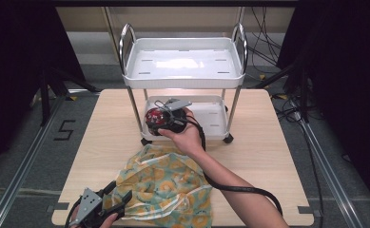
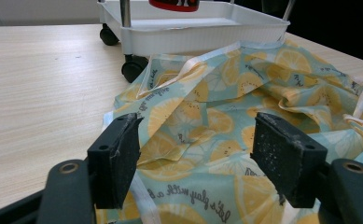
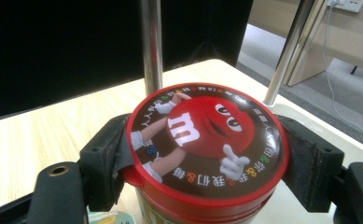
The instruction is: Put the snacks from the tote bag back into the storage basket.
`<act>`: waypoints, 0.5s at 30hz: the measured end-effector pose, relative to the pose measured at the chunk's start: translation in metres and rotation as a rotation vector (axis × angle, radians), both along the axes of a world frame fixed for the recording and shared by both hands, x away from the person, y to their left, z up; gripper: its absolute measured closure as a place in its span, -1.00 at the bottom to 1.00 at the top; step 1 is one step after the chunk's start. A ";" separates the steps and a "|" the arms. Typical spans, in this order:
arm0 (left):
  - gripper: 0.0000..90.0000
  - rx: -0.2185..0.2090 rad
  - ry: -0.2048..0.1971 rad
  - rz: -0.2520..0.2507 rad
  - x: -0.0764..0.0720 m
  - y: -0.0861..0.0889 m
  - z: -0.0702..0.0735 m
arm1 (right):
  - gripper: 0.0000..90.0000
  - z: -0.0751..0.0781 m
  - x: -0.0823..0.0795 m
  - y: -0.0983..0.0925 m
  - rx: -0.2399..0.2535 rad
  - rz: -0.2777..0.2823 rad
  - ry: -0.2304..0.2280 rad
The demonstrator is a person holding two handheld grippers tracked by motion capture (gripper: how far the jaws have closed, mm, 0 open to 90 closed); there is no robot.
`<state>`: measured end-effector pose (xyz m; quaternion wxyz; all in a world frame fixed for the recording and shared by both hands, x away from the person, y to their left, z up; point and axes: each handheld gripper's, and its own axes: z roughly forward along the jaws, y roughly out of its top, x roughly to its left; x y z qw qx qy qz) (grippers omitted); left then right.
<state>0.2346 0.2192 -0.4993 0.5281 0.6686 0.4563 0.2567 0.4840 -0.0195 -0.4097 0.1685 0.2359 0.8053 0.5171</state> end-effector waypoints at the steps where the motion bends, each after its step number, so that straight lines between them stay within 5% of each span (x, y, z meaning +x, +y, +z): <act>1: -0.31 0.000 -0.003 -0.001 0.000 0.000 0.000 | -0.41 0.000 0.001 0.000 -0.005 -0.002 -0.005; 8: -0.31 0.000 -0.002 -0.001 0.000 0.000 0.000 | -0.41 -0.001 0.006 -0.001 -0.017 -0.019 -0.018; 10: -0.31 -0.006 -0.010 -0.005 0.000 0.000 0.000 | -0.41 0.000 0.004 -0.001 0.007 -0.021 0.018; 15: -0.31 0.000 -0.004 -0.002 0.000 0.000 0.000 | -0.41 -0.001 0.006 0.001 0.002 -0.012 0.026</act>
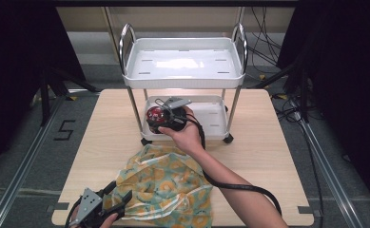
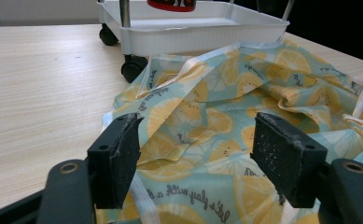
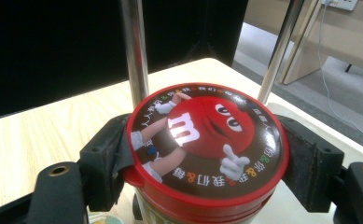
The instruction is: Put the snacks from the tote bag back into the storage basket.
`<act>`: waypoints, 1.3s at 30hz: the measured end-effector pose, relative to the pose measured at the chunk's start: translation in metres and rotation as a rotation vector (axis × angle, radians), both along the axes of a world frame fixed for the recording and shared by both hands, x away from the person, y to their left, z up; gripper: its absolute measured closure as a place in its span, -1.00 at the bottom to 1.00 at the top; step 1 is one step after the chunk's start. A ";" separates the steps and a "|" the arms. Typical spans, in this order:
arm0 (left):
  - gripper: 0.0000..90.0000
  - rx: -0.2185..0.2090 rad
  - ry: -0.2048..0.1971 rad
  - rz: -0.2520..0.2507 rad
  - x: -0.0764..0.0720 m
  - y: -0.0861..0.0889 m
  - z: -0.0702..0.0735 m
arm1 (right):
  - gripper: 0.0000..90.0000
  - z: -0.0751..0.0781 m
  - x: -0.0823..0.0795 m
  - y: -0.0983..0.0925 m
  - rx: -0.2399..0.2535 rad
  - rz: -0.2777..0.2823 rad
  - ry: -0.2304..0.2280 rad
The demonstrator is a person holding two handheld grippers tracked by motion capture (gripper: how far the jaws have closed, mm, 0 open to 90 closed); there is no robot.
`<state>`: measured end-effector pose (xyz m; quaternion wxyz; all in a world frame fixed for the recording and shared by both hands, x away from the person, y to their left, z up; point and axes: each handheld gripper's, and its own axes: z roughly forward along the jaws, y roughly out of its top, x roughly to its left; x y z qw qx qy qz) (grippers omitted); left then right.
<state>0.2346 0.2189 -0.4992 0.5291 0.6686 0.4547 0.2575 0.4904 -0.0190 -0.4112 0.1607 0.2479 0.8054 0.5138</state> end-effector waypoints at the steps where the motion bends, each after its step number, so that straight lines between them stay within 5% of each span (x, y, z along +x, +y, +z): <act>1: -0.31 -0.001 0.000 0.000 0.000 0.000 0.000 | -0.41 -0.001 0.001 0.000 -0.022 -0.013 -0.013; 4: -0.31 0.005 -0.005 -0.007 0.000 0.000 0.000 | -0.41 -0.001 0.001 0.000 -0.004 -0.003 0.015; 13: -0.31 0.004 -0.002 -0.004 0.000 0.000 0.000 | -0.41 -0.001 0.004 -0.002 0.003 -0.023 0.002; 15: -0.31 0.008 -0.005 -0.008 0.000 0.000 0.000 | -0.41 -0.002 0.006 -0.003 -0.004 -0.031 -0.031; 39: -0.30 -0.001 -0.002 -0.002 0.000 0.000 0.000 | -0.41 -0.009 0.014 -0.001 0.008 -0.029 -0.001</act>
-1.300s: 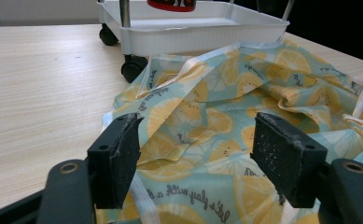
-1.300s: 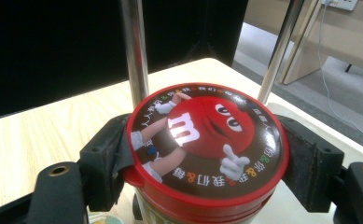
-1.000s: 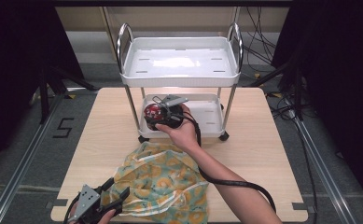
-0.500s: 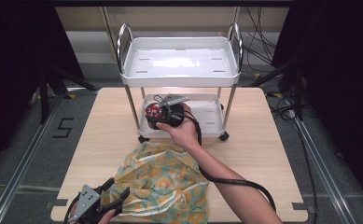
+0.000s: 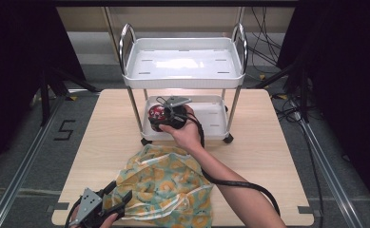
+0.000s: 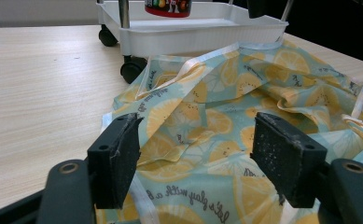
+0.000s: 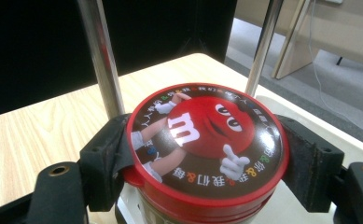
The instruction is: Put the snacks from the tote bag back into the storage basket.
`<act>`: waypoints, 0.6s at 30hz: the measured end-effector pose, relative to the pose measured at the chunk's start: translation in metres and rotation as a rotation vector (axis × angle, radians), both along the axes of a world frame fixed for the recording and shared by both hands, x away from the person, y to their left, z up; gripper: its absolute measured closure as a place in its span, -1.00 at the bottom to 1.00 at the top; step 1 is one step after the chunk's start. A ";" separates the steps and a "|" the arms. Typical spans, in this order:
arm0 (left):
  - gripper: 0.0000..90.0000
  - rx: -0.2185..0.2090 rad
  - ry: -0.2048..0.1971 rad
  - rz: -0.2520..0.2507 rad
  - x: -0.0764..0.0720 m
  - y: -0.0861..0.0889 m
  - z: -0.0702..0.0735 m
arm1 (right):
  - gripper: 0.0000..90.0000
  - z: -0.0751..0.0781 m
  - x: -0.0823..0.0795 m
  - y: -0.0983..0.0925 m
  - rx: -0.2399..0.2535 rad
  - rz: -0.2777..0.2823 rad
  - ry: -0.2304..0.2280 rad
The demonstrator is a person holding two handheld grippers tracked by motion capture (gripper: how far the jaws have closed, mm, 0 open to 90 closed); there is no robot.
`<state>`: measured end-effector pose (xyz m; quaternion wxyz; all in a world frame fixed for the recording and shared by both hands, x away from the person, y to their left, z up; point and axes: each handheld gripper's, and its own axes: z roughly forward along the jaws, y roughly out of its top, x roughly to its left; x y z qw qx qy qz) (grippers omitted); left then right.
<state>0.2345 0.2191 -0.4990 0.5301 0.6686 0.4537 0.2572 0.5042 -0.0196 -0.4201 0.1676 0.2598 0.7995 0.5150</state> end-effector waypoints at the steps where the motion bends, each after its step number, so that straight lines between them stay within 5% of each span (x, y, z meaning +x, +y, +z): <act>1: -0.30 0.003 0.002 0.000 0.000 0.000 0.000 | -0.41 -0.001 0.001 0.000 -0.002 0.002 0.001; 18: -0.30 -0.003 0.003 -0.007 0.001 0.001 -0.001 | -0.41 -0.006 0.007 0.004 -0.011 -0.002 0.009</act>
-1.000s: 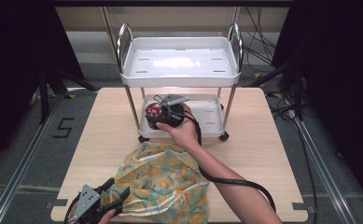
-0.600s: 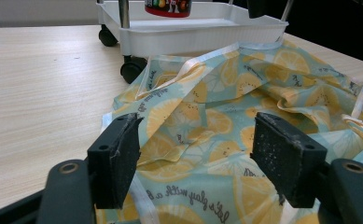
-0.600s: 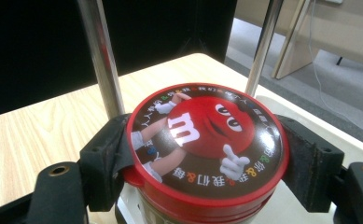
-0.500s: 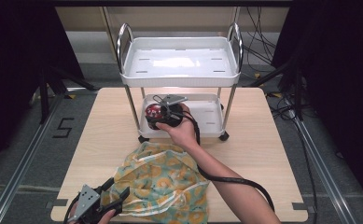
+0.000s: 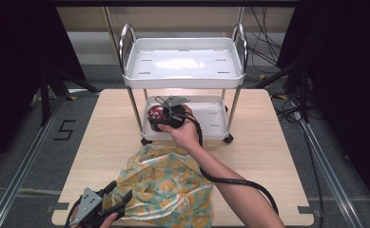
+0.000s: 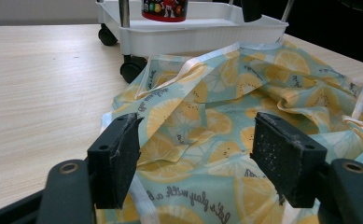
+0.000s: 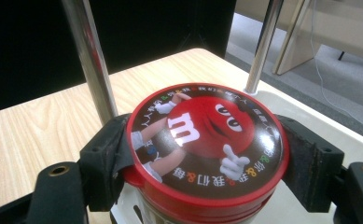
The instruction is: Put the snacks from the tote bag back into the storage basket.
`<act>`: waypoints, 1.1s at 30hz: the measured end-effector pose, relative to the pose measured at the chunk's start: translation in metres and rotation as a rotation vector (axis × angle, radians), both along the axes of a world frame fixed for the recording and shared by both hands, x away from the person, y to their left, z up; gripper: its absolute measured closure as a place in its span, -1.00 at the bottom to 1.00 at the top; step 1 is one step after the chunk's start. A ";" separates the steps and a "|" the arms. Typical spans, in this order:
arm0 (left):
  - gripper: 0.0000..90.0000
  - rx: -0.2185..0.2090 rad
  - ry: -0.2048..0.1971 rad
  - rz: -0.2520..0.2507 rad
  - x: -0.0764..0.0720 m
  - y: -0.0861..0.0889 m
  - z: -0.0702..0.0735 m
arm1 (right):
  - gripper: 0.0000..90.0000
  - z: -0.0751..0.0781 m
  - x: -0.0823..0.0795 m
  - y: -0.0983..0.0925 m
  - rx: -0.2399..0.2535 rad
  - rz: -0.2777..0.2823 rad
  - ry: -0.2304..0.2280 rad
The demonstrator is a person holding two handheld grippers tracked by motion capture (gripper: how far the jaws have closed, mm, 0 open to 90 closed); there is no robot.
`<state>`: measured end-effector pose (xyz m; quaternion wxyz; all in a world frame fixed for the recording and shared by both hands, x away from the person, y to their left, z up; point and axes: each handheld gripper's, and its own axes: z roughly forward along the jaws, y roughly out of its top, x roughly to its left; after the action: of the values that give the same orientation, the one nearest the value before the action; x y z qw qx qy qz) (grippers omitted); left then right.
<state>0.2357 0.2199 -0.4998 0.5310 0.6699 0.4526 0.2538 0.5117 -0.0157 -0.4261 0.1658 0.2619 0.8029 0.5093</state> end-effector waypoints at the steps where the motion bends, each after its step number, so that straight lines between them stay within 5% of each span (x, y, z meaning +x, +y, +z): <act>1: -0.30 0.000 -0.001 0.002 0.000 0.000 0.000 | -0.41 0.000 -0.001 0.000 -0.013 -0.014 0.009; 9: -0.30 -0.003 -0.001 0.001 0.000 0.000 0.000 | -0.41 -0.001 0.002 0.002 0.017 -0.010 0.014; 17: -0.30 -0.004 0.000 0.001 0.000 0.000 0.000 | -0.41 -0.005 0.005 0.004 -0.011 -0.011 -0.009; 23: -0.30 -0.004 0.000 0.001 0.001 0.000 0.000 | -0.41 -0.006 0.003 0.005 0.000 -0.019 0.031; 33: -0.30 -0.001 0.005 0.004 0.000 0.000 0.000 | -0.41 -0.009 0.004 0.008 -0.020 0.003 0.022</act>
<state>0.2361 0.2202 -0.5001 0.5295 0.6694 0.4555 0.2531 0.5158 -0.0073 -0.4349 0.1588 0.2644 0.8100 0.4988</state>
